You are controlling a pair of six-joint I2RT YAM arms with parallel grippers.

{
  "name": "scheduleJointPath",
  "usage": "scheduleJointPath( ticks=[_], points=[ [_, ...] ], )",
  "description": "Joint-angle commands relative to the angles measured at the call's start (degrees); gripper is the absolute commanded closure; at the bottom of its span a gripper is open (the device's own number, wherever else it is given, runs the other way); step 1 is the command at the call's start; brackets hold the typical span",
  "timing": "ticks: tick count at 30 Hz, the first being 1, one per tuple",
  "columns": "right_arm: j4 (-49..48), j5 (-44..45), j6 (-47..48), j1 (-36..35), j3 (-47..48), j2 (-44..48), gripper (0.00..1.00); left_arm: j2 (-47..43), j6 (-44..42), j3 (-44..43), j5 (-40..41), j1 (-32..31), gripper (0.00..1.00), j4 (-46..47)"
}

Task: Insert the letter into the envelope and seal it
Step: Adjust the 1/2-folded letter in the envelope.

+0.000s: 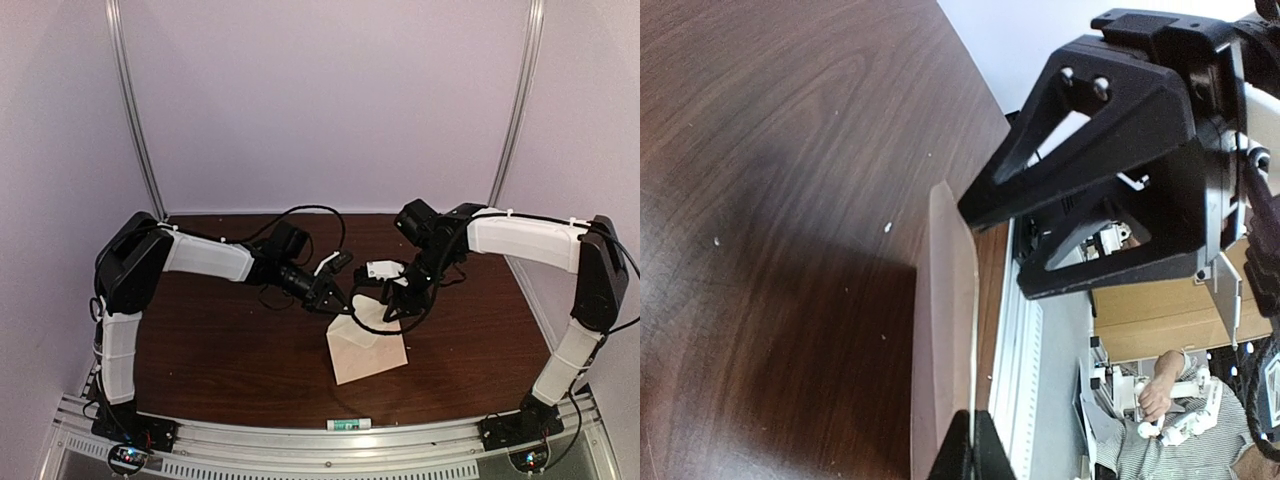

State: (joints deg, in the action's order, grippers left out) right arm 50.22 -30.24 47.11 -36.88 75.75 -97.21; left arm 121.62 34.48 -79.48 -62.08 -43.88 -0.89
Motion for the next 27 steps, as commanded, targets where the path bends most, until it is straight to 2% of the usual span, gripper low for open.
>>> scheduleJointPath(
  ticks=[1,18,27],
  points=[
    [-1.71,2.37,-0.62,-0.36,-0.76,-1.3,0.52,-0.95,0.14,0.38,-1.68,0.02,1.0,2.99],
    [1.02,0.82,1.8,-1.56,-0.71,-2.13,0.54,-1.04,-0.82,0.29,-1.06,0.03,1.0,2.23],
    [0.3,2.66,1.96,-1.72,-0.2,-2.32,0.58,-1.04,-1.96,-0.15,-0.66,0.02,1.0,1.26]
  ],
)
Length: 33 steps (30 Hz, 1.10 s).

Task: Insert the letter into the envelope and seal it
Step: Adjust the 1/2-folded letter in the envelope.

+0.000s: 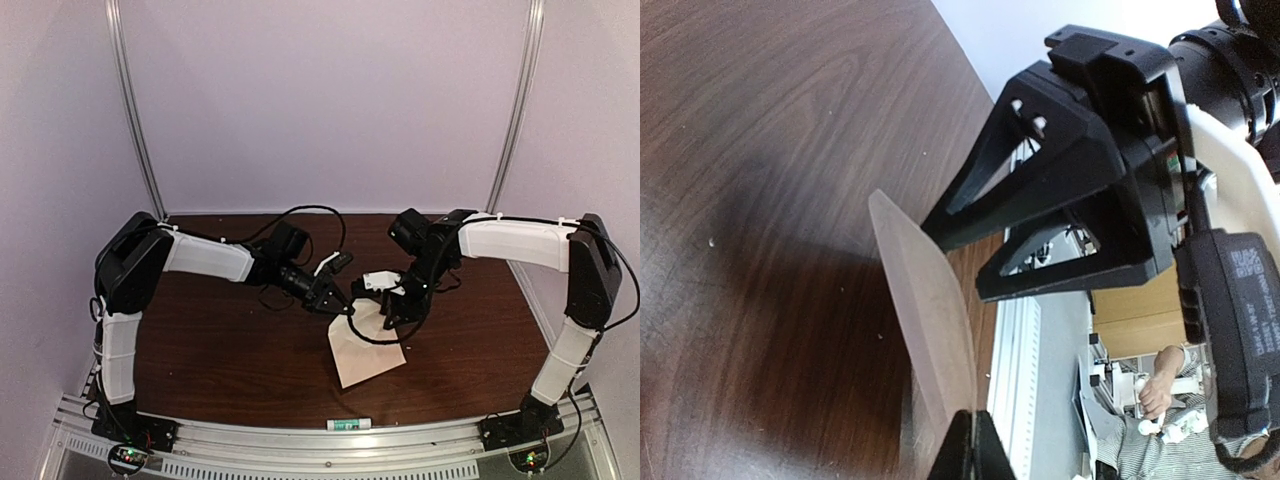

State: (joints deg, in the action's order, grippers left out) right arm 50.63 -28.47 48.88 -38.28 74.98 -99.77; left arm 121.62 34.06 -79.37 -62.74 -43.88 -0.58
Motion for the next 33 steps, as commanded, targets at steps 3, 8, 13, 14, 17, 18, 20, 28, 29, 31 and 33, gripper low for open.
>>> scheduleJointPath(
  ticks=[3,8,13,14,17,18,20,28,29,31,33],
  points=[
    [-1.12,2.06,-0.46,-0.32,0.91,0.94,0.58,-1.04,-1.55,-0.26,0.03,0.05,1.0,0.93],
    [-4.29,4.27,-0.83,-0.34,0.19,1.62,0.58,-1.06,-1.55,-0.26,-0.14,0.03,1.0,1.0],
    [-4.29,4.37,-1.15,-0.32,1.23,0.01,0.62,-1.12,-1.59,-0.34,-0.19,0.06,1.0,0.93],
    [-4.43,4.37,-1.2,-0.38,1.34,-0.02,0.65,-1.12,-1.62,-0.34,-0.19,0.03,1.0,0.93],
    [-4.67,4.4,-1.41,-0.32,1.52,0.0,0.73,-1.12,-1.55,-0.34,-0.19,0.05,1.0,0.96],
    [-4.67,4.47,-1.34,-0.34,1.57,-0.07,0.77,-1.12,-1.59,-0.34,-0.2,0.03,1.0,0.94],
    [-4.45,4.48,-1.11,-0.33,1.66,-0.15,0.84,-1.12,-1.54,-0.34,-0.15,0.04,1.0,0.94],
    [-4.83,5.98,-2.45,-0.15,2.78,-2.11,1.0,-1.38,-3.96,-0.62,0.16,0.03,1.0,-1.94],
    [-4.76,6.28,-2.54,-0.04,2.89,-2.28,1.0,-1.45,-4.57,-0.81,0.36,0.02,1.0,-2.58],
    [-4.4,6.61,-2.49,0.32,3.13,-2.48,1.0,-1.48,-5.26,-0.95,0.62,0.02,1.0,-3.24],
    [-3.65,6.91,-2.33,0.84,3.45,-2.79,1.0,-1.53,-6.12,-1.17,1.09,0.02,1.0,-4.3]
  ],
)
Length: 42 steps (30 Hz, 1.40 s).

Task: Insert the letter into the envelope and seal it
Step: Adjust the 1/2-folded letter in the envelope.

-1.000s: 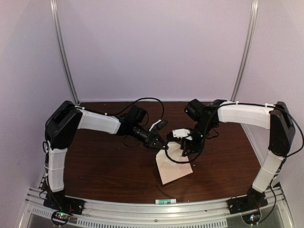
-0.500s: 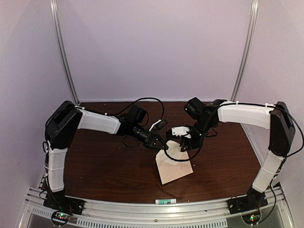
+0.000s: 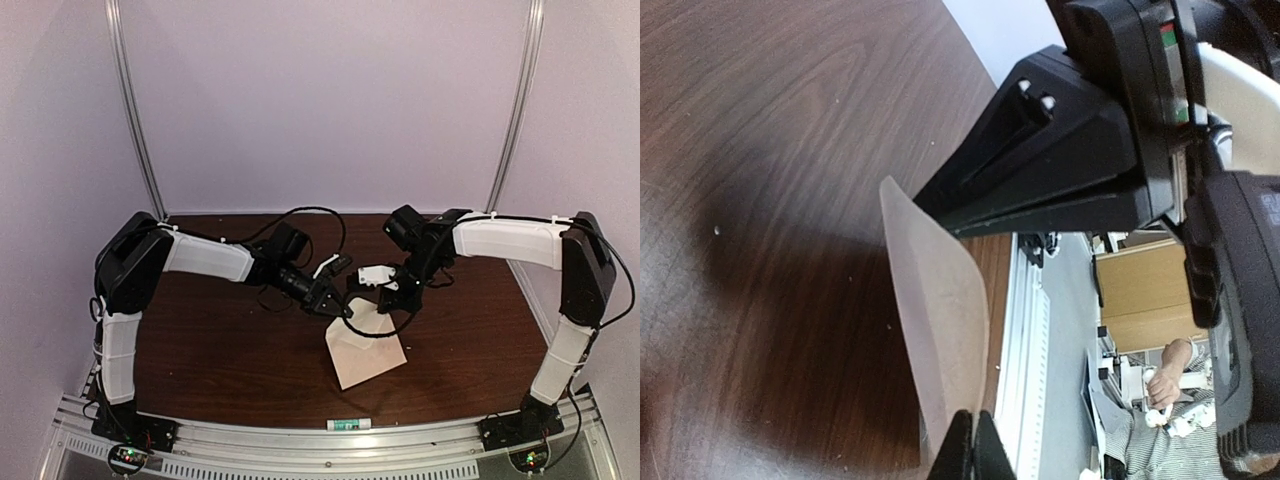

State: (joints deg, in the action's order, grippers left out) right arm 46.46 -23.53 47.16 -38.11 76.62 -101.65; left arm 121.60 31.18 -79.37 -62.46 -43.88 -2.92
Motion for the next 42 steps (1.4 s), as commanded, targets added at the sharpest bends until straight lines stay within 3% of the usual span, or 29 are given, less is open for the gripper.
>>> scheduleJointPath(
  ticks=[1,18,42],
  points=[
    [0.82,2.04,-0.58,1.0,1.97,-1.14,1.0,-1.54,-3.44,-1.22,0.93,0.04,1.0,-2.24],
    [4.82,0.28,1.88,-2.73,2.31,-2.52,1.0,-1.72,-4.63,-1.31,1.9,0.02,1.0,-3.03],
    [7.01,2.26,0.17,-2.06,1.82,-5.16,1.0,-1.89,-5.97,-1.37,2.78,0.02,1.0,-4.07]
  ],
)
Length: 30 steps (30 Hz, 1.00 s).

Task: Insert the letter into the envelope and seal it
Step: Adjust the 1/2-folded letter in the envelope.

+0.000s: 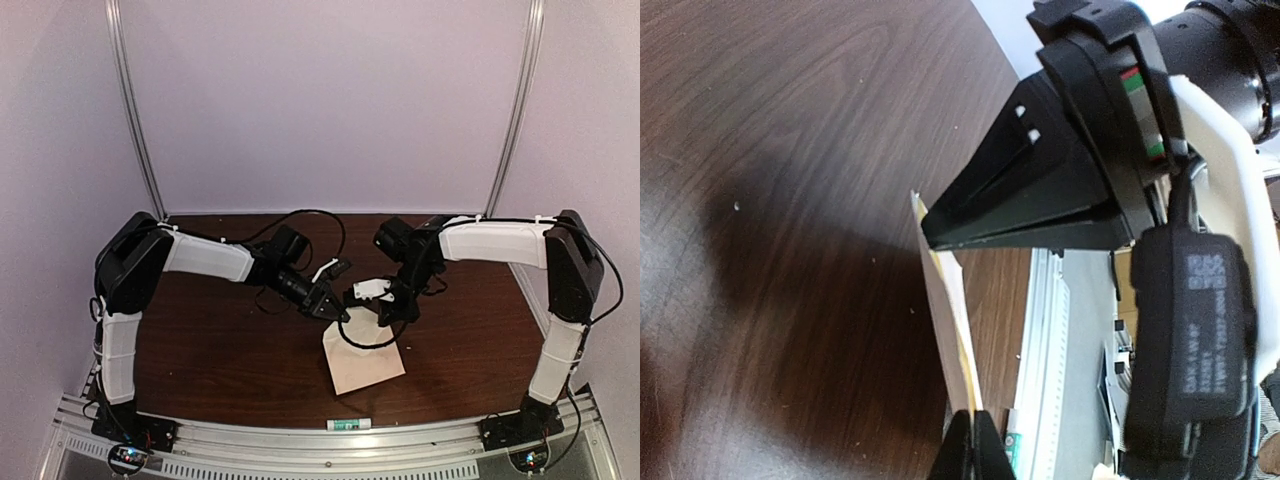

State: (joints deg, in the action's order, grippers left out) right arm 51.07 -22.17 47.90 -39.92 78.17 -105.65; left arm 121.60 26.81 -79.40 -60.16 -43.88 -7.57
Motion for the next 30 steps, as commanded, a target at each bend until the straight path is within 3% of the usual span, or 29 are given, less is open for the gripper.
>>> scheduleJointPath(
  ticks=[1,18,23,30],
  points=[
    [2.56,1.11,-0.59,-0.26,0.16,-1.23,1.0,-1.89,-1.66,-1.37,0.53,0.02,1.0,0.49],
    [5.85,-1.91,-0.33,-2.57,0.64,-1.39,0.99,-2.11,-2.36,-1.2,1.27,-0.01,1.0,0.37],
    [6.04,0.17,-0.84,-2.66,0.88,-1.1,0.91,-2.16,-2.89,-1.11,1.56,-0.06,1.0,0.05],
    [3.59,4.07,-1.76,-2.15,2.67,5.97,0.75,-1.94,-3.12,-1.11,2.3,-0.07,1.0,-0.46]
  ],
)
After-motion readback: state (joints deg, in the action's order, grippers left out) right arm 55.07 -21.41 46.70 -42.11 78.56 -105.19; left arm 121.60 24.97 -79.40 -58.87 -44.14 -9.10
